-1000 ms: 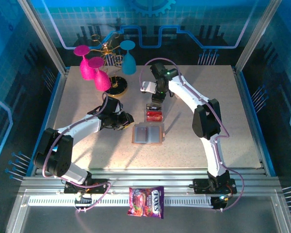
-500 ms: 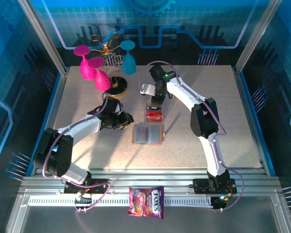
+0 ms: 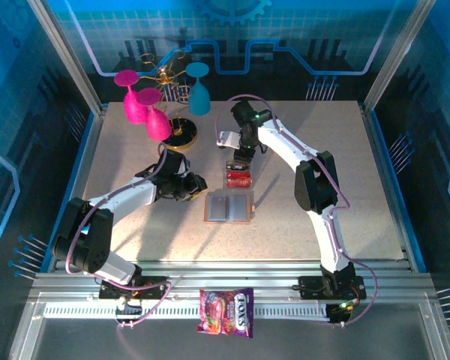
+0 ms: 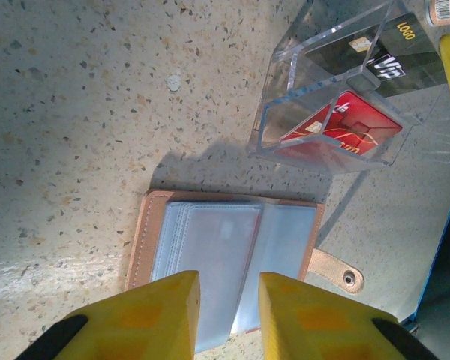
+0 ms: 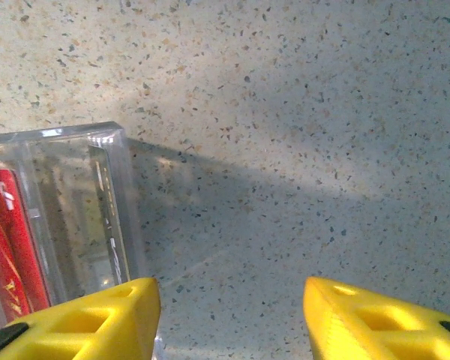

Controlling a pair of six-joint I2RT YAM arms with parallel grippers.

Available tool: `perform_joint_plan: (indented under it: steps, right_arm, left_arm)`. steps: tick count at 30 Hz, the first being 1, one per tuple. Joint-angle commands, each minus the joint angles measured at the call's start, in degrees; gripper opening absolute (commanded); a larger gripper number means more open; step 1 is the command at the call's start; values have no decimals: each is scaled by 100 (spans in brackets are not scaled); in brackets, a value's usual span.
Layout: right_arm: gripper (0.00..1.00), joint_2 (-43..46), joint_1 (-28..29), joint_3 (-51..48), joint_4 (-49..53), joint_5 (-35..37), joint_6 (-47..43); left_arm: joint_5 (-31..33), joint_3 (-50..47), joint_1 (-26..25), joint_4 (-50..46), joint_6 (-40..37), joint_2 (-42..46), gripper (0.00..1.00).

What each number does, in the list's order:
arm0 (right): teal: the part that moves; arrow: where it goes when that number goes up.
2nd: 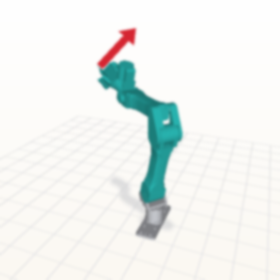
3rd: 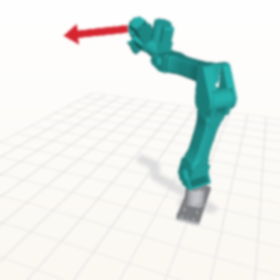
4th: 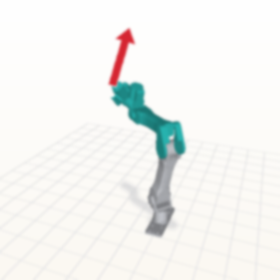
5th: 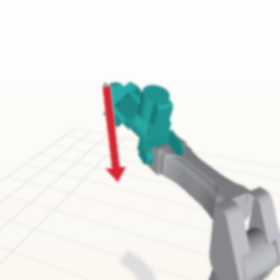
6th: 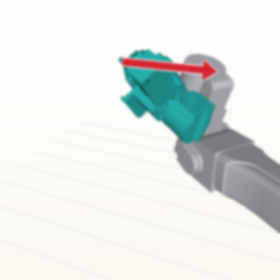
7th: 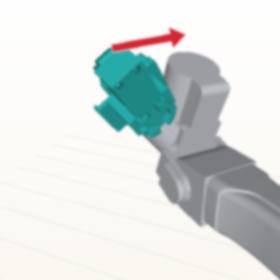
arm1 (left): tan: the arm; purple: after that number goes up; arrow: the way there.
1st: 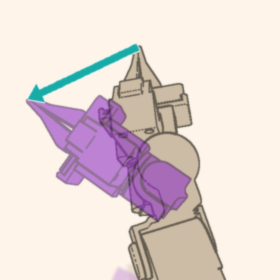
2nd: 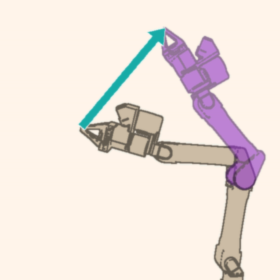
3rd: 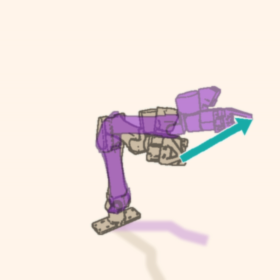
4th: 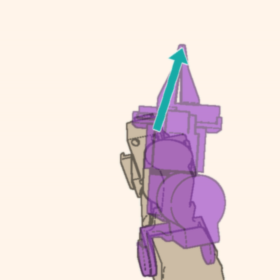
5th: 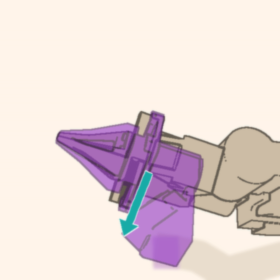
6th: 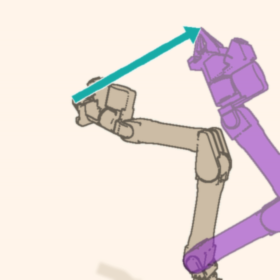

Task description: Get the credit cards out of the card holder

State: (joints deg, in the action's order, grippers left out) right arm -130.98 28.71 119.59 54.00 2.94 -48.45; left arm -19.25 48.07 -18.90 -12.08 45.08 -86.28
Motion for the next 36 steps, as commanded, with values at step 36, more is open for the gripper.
perform_joint_plan:
  steps: [36]
  right_arm:
    - [49,2675,712,-3166,-2141,-1275,5056]
  left_arm:
    - [-570,-136,44,587,72,-547,27]
